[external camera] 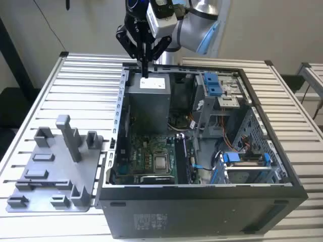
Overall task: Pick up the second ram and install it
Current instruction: 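Reach for the second ram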
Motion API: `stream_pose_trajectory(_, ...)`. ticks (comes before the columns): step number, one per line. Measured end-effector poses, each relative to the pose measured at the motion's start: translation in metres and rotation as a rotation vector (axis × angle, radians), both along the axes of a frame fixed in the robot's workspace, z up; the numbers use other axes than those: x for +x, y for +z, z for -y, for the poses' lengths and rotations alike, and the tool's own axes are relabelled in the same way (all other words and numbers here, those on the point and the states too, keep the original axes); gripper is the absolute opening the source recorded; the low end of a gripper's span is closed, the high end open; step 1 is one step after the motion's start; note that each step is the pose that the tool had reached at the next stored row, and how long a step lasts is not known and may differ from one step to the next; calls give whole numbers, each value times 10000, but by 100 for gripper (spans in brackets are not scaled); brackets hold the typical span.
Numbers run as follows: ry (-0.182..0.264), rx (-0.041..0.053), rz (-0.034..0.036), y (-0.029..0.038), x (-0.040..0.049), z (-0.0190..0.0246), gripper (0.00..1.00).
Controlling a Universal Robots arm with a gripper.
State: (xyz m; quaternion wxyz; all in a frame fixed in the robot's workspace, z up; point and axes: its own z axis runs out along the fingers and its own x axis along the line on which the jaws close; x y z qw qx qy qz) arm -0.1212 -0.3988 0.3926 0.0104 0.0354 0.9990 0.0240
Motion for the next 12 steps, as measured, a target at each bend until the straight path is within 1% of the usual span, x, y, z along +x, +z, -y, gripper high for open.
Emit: stream_pose_trajectory(12,-1,0,0,0,-6,0,11)
